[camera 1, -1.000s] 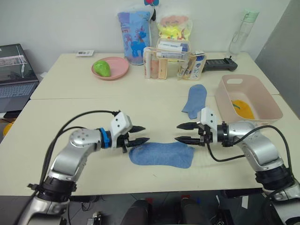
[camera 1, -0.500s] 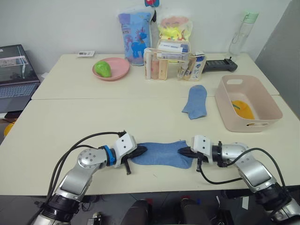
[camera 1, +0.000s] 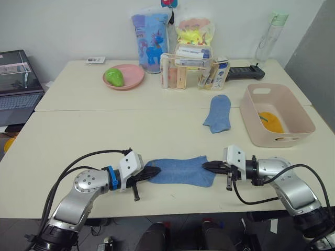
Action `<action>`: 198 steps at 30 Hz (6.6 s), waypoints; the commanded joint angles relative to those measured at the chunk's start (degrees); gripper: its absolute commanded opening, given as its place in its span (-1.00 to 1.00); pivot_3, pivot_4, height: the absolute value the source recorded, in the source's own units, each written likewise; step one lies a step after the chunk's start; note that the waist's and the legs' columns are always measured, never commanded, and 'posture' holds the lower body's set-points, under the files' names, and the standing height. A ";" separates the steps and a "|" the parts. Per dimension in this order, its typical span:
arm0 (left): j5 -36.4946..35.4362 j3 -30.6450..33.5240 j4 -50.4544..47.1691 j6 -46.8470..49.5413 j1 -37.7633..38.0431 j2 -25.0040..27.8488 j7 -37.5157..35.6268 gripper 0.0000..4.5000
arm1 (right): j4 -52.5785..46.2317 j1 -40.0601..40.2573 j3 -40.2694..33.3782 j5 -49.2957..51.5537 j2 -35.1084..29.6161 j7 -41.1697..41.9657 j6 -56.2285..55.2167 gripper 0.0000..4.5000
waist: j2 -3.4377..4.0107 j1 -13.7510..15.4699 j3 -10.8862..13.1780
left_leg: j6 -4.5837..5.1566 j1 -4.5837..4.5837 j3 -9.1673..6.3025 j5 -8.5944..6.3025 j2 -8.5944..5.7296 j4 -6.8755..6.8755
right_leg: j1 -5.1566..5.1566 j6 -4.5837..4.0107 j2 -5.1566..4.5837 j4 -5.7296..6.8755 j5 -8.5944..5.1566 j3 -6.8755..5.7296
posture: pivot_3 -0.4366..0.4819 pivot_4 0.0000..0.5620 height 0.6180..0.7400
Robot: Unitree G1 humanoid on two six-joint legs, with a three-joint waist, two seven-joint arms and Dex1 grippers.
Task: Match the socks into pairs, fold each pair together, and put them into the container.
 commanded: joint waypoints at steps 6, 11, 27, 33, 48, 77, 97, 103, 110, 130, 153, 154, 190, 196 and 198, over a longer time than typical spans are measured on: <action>1.55 2.50 0.45 -0.98 1.84 1.88 0.96 -0.98 | -1.88 3.09 -2.63 -0.89 -4.68 0.94 -1.42 -1.00 | 0.00 0.24 -0.03 | 0.02 0.06 0.01 -0.01 -0.01 0.02 | 0.09 0.01 -0.01 -0.02 0.00 0.00 | -0.05 -0.47 1.00; -7.09 8.09 -5.45 4.60 3.74 0.00 2.15 -0.98 | -7.80 4.93 -10.61 5.87 -3.95 -2.69 5.15 -1.00 | -0.01 0.28 0.00 | 0.02 -0.02 0.01 -0.01 0.01 0.01 | 0.00 0.01 -0.01 0.01 0.00 0.01 | -0.05 -0.47 1.00; -2.46 20.24 10.87 -1.52 -2.37 -15.57 27.21 0.59 | -1.79 6.69 -17.83 -7.69 8.97 -32.20 2.82 0.67 | -0.04 0.87 -0.05 | -0.03 -0.01 0.11 0.01 -0.01 0.02 | -0.05 0.02 0.00 0.04 0.01 0.08 | -0.05 -0.47 1.00; -2.74 20.39 11.07 -1.51 -2.50 -13.89 25.34 0.99 | 0.00 6.06 -16.95 -8.38 8.89 -31.68 1.82 1.00 | -0.04 0.82 -0.05 | -0.03 0.01 0.11 0.01 -0.01 0.03 | -0.04 0.02 0.00 0.05 0.01 0.08 | -0.05 -0.47 1.00; -14.02 7.30 -9.78 17.20 -15.76 -7.81 10.69 0.99 | 22.08 -18.72 -7.22 -13.50 10.21 -25.53 -0.19 1.00 | -0.05 -0.38 -0.04 | -0.04 0.01 0.16 0.01 0.01 -0.05 | -0.07 0.01 0.02 0.01 0.01 0.10 | -0.05 -0.47 1.00; -13.77 9.31 -10.73 16.80 -15.01 -8.13 13.29 1.00 | 29.57 -29.65 -3.17 -11.83 13.11 -14.17 5.96 -0.99 | -0.02 -1.11 -0.02 | -0.08 -0.02 0.12 0.04 0.01 0.01 | -0.10 0.01 0.04 0.06 0.02 0.10 | -0.05 -0.47 1.00; 2.40 -0.18 26.00 4.25 -36.36 -16.90 14.16 1.00 | -3.15 -23.48 3.56 0.39 2.07 9.69 14.45 -0.99 | -0.08 0.10 0.01 | -0.07 -0.16 -0.02 0.03 -0.07 0.15 | -0.11 0.06 0.00 0.01 0.05 -0.01 | -0.05 -0.47 1.00; 6.68 -3.53 42.16 -2.25 -44.99 -23.68 12.28 1.00 | -6.57 -22.04 4.53 2.00 1.50 10.08 17.49 -0.99 | -0.14 -0.02 0.04 | -0.08 -0.26 -0.03 0.04 -0.06 0.17 | -0.19 0.06 0.00 0.02 0.05 -0.05 | -0.05 -0.47 1.00; 14.76 -7.85 62.35 -10.53 -52.23 -27.78 11.88 1.00 | -8.88 -21.35 5.03 3.55 1.29 8.91 20.72 -0.99 | -0.20 -0.12 0.07 | -0.08 -0.26 -0.03 0.04 -0.06 0.16 | -0.21 0.06 0.00 0.04 0.05 -0.05 | -0.05 -0.47 1.00; 13.35 0.38 49.92 -10.82 -41.88 -21.79 15.30 -0.99 | 2.04 -22.39 5.06 -5.91 -2.30 4.49 4.59 -1.00 | -0.22 -0.46 0.07 | -0.08 -0.26 -0.01 0.04 -0.04 0.15 | -0.29 0.07 0.01 0.11 0.05 -0.01 | -0.05 -0.47 1.00; 5.31 13.56 15.38 9.29 -21.32 -36.42 44.78 -0.41 | 45.62 -36.68 2.13 -13.85 3.95 5.44 -30.72 -0.04 | -0.25 -0.15 0.07 | -0.10 -0.23 0.06 0.05 -0.04 0.22 | -0.20 0.08 0.01 0.07 0.06 0.00 | -0.05 -0.47 1.00; 4.82 14.25 14.85 9.59 -21.10 -35.34 44.19 -0.26 | 44.79 -36.60 1.64 -13.74 3.51 5.42 -30.49 0.13 | -0.25 -0.14 0.07 | -0.10 -0.22 0.06 0.05 -0.03 0.22 | -0.20 0.08 0.01 0.07 0.06 0.00 | -0.05 -0.47 1.00; 24.69 -8.31 57.43 -39.44 -39.83 -9.51 8.22 -0.53 | 37.42 -33.04 7.95 -20.36 7.67 3.81 -24.40 -0.72 | -0.16 -0.45 0.02 | -0.09 -0.13 0.04 0.05 -0.07 0.19 | -0.19 0.06 0.02 0.20 0.07 0.00 | -0.05 -0.47 1.00; 23.33 -7.57 57.04 -39.21 -39.71 -9.54 7.19 -0.99 | 36.80 -32.73 5.53 -17.62 8.77 4.05 -23.31 -1.00 | -0.16 -0.57 0.02 | -0.09 -0.14 0.05 0.05 -0.06 0.17 | -0.23 0.06 0.02 0.19 0.07 0.01 | -0.05 -0.47 1.00; 20.98 -6.57 55.75 -38.42 -39.11 -9.36 5.10 -0.99 | 34.91 -32.20 4.01 -15.55 8.45 4.50 -21.24 -1.00 | -0.16 -0.60 0.02 | -0.09 -0.19 0.03 0.05 -0.06 0.18 | -0.27 0.06 0.02 0.18 0.07 0.01 | -0.05 -0.47 1.00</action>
